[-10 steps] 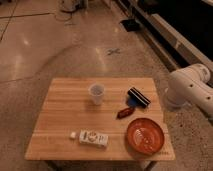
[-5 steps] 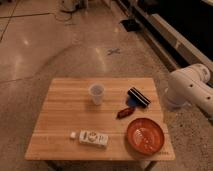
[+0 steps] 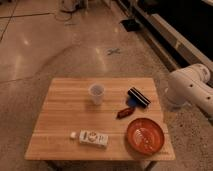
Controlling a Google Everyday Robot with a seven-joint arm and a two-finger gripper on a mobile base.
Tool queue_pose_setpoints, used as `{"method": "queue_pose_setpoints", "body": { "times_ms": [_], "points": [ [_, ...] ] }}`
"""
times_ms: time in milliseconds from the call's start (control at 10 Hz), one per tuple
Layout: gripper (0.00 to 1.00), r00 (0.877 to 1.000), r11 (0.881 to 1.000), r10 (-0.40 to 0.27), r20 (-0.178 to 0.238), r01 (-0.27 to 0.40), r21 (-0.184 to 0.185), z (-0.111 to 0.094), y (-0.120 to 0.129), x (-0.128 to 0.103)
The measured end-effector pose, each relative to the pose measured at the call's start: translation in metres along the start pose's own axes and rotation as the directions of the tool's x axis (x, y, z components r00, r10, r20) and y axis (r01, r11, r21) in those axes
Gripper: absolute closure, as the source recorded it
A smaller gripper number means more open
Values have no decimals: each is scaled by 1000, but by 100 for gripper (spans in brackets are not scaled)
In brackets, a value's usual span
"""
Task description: Place the eraser in the ceramic cup
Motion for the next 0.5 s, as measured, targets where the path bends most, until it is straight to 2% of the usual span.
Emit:
{"method": "queue_pose_setpoints", "body": {
  "times_ms": [400, 500],
  "points": [
    [35, 1000, 1000, 0, 0, 0, 1, 0, 0, 0],
    [35, 1000, 1000, 2, 0, -2, 13, 2, -6, -2]
  ]
}}
